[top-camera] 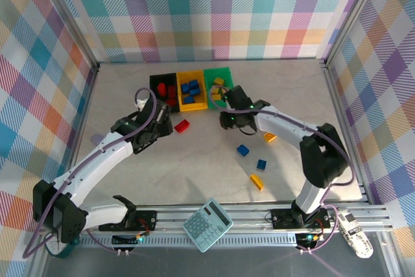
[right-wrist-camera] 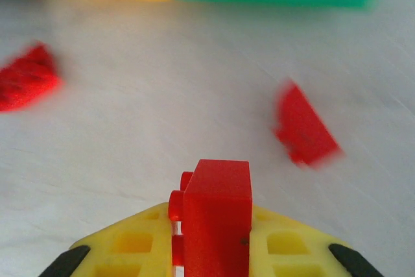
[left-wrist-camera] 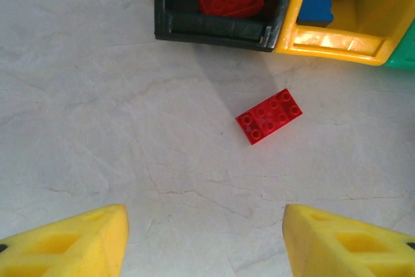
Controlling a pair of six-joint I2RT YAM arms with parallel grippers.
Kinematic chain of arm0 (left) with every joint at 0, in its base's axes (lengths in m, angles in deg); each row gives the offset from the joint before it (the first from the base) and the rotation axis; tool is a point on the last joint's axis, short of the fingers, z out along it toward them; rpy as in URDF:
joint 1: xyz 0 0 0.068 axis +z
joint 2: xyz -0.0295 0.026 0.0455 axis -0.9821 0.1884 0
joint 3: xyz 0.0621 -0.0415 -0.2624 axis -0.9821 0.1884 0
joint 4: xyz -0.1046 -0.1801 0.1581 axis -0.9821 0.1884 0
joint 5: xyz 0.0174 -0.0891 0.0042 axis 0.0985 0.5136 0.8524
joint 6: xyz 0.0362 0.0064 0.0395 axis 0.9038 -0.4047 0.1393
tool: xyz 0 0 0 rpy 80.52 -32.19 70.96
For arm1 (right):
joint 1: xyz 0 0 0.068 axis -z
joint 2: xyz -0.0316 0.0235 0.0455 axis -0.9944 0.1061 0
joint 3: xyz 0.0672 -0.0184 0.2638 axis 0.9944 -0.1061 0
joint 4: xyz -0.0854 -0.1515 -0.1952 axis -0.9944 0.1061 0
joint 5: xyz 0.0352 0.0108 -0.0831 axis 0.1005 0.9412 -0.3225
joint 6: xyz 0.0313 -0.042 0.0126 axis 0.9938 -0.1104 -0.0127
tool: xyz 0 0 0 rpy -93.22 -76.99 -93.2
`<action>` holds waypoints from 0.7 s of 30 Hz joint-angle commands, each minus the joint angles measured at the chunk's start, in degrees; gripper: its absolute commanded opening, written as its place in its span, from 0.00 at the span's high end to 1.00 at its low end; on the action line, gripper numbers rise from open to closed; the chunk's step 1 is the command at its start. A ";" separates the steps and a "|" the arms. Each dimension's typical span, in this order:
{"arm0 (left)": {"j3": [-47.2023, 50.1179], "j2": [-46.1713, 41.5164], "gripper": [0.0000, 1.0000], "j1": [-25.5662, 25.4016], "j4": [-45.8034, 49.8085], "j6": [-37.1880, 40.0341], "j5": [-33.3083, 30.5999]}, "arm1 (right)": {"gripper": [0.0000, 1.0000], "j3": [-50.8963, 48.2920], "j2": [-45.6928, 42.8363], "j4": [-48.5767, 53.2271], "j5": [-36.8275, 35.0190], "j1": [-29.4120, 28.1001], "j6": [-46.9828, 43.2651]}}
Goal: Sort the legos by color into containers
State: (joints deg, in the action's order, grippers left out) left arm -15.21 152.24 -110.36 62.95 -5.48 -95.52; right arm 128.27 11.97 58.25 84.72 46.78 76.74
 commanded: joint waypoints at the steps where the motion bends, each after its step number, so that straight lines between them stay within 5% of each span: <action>1: 0.58 -2.82 0.34 -0.68 1.82 -3.25 -3.23 | 0.78 7.78 4.61 -2.72 6.45 -2.16 -2.45; 10: -1.37 -7.66 0.34 -0.68 5.47 -3.83 -4.64 | 0.78 32.55 22.11 -2.66 11.94 -4.93 -4.09; 21: -2.50 -9.09 0.34 -0.68 7.46 -4.31 -4.74 | 0.77 67.03 44.65 4.75 10.00 -7.13 -0.23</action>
State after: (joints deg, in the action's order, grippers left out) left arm -16.15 144.04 -110.67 68.79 -8.78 -99.65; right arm 188.36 52.27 59.60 94.56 40.60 74.82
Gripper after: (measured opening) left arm 0.660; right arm 0.244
